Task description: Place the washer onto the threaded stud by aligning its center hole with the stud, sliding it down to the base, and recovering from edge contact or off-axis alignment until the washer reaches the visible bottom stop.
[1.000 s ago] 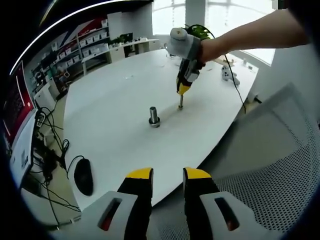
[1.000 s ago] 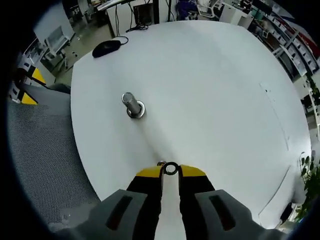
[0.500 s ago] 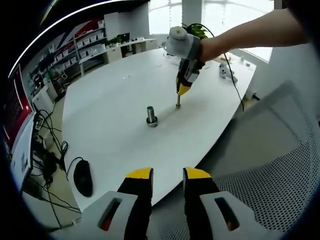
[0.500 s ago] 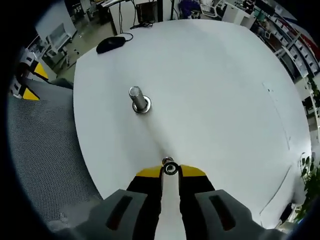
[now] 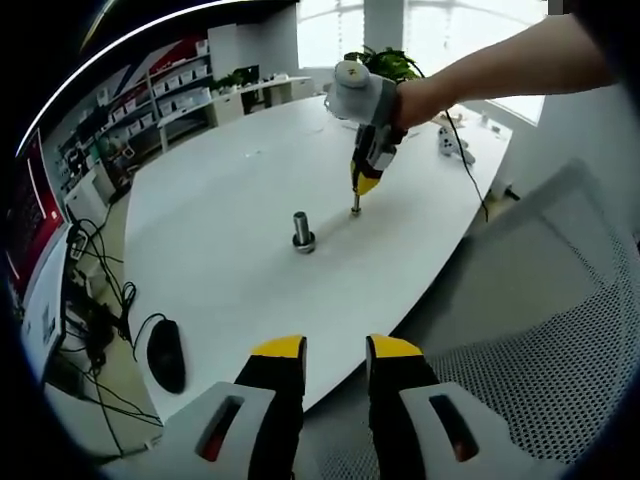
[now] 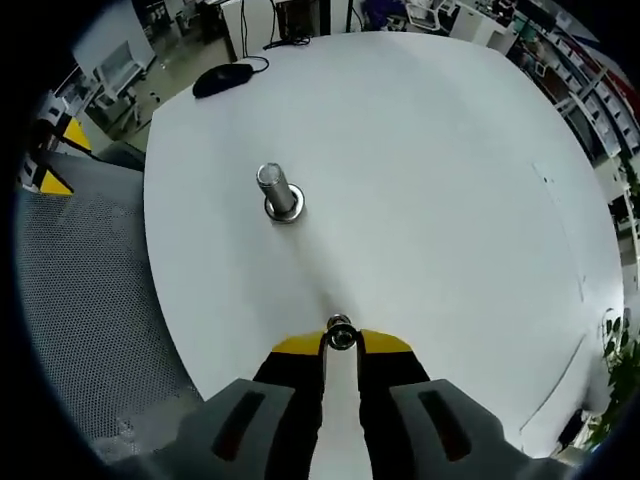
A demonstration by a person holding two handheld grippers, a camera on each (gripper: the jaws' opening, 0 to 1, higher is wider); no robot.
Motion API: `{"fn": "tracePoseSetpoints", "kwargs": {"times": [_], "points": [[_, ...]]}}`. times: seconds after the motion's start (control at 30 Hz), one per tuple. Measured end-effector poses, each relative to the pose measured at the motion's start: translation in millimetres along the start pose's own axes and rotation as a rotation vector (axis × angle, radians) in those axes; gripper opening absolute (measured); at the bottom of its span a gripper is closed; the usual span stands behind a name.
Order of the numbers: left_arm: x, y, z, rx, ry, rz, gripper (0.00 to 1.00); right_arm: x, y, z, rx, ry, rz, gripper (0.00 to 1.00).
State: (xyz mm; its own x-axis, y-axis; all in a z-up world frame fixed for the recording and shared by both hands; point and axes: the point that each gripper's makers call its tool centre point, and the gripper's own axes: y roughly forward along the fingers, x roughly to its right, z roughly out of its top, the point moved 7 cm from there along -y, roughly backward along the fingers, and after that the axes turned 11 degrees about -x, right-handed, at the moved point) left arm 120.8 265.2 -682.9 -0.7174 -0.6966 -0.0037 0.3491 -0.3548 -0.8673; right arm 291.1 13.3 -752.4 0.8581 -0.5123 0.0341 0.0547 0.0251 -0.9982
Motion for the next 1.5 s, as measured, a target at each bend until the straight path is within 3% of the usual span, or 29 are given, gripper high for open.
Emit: {"fn": "tracePoseSetpoints", "kwargs": {"times": [0.87,1.3,1.5], "points": [[0.0,0.4,-2.0,-0.017,-0.001,0.008,0.21,-0.3,32.6,-3.3,-0.046,0.004,0.022,0.14],[-1.2,0.2,-1.5,-0.011,-0.011,0.01,0.21,-2.8,24.6,-13.8,0.014,0.001,-0.024,0.21],[-1.0,-0.6,-1.6,-0.007,-0.01,0.011,0.21,-6.9,8.5,-27.7,0.095,0.018,-0.084,0.24]]}}
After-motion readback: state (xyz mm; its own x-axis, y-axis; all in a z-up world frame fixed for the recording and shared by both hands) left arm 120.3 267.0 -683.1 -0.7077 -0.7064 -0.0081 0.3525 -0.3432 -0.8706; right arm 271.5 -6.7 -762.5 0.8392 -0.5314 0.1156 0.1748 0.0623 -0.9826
